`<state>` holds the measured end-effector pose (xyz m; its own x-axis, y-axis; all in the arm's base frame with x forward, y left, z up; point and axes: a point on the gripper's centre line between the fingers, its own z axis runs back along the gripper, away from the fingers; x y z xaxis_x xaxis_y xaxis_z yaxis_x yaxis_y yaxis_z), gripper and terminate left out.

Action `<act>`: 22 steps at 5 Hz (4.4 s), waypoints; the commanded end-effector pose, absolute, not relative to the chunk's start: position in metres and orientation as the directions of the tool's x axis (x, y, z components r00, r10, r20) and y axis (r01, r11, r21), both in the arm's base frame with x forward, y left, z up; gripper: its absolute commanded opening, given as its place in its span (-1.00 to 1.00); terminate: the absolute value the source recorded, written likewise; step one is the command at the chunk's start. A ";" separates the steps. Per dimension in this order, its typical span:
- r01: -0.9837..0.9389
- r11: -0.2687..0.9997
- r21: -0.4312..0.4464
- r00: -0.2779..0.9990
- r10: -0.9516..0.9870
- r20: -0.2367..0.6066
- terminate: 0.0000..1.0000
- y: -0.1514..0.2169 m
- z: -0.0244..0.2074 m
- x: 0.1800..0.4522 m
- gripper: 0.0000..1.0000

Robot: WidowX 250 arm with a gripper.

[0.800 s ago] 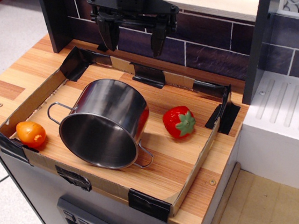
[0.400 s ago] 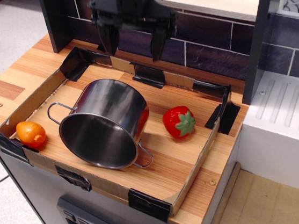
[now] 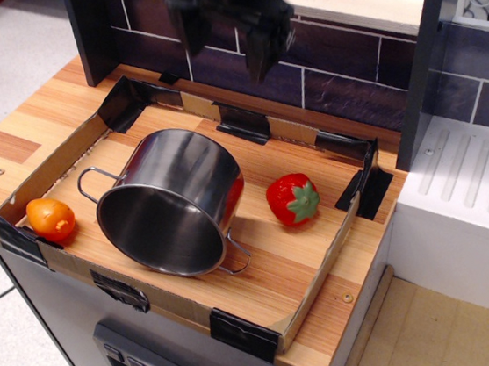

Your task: Upright metal pot

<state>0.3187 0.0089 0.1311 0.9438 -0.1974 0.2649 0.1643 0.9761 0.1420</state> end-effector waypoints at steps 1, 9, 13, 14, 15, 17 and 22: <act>0.602 0.790 0.115 0.741 -0.607 0.288 -1.00 -0.002 0.190 0.289 1.00; 0.698 0.308 0.647 0.297 -0.946 0.129 -1.00 0.051 0.098 0.204 1.00; 0.611 0.433 0.663 0.458 -0.876 0.151 -1.00 0.056 0.085 0.215 1.00; 0.614 0.475 0.631 0.493 -0.855 0.164 -1.00 0.057 0.084 0.219 1.00; 0.599 0.537 0.594 0.536 -0.820 0.200 -1.00 0.060 0.083 0.227 1.00; 0.595 0.566 0.571 0.579 -0.794 0.184 -1.00 0.066 0.087 0.230 -1.00; 0.449 0.879 0.159 0.893 -0.438 -0.104 -1.00 0.099 0.095 0.255 -1.00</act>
<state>0.2506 0.0840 0.0807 0.8849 -0.4451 -0.1376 0.4615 0.8779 0.1276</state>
